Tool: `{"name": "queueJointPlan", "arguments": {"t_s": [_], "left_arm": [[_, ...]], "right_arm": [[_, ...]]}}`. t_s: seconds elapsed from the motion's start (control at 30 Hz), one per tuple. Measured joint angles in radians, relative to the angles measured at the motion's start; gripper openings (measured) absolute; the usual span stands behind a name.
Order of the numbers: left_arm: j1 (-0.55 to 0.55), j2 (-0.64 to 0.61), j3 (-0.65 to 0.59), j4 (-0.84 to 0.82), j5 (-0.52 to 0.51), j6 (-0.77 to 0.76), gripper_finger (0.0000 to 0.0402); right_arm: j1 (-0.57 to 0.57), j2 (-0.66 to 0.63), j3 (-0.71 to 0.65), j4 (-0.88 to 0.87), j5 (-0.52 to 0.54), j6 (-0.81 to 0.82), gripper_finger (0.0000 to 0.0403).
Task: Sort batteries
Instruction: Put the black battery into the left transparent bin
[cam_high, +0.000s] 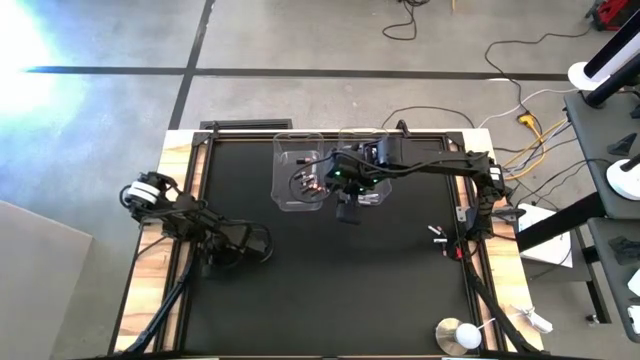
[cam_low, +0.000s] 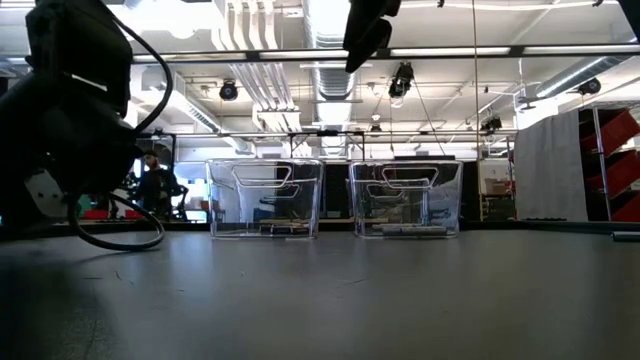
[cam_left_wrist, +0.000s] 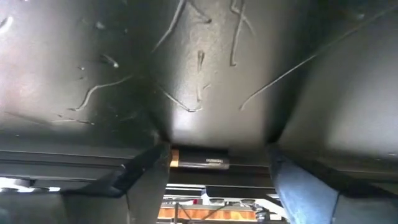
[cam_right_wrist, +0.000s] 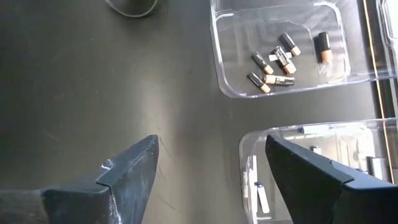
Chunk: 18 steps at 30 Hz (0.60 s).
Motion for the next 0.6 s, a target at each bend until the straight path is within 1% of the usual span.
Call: {"name": "queueJointPlan", "arguments": {"t_s": [0.07,0.17,0.37,0.43,0.6], "left_arm": [[0.0,0.007,0.0,0.0,0.001,0.002,0.0259],[0.001,0.017,0.002,0.0,-0.006,0.019,0.0259],[0.0,0.023,0.041,-0.027,-0.06,0.035,0.0255],[0.0,0.023,0.053,-0.028,-0.063,0.035,0.0256],[0.014,0.028,0.056,-0.036,-0.062,0.039,0.0274]], "right_arm": [[0.0,0.0,-0.003,-0.001,0.0,0.0,0.0292],[0.0,0.0,-0.015,-0.001,-0.001,0.0,0.0292],[0.0,0.0,-0.041,-0.001,-0.002,-0.002,0.0285],[0.0,0.0,-0.048,-0.001,-0.002,-0.004,0.0283],[0.0,0.0,-0.054,-0.001,-0.002,-0.004,0.0289]]}}
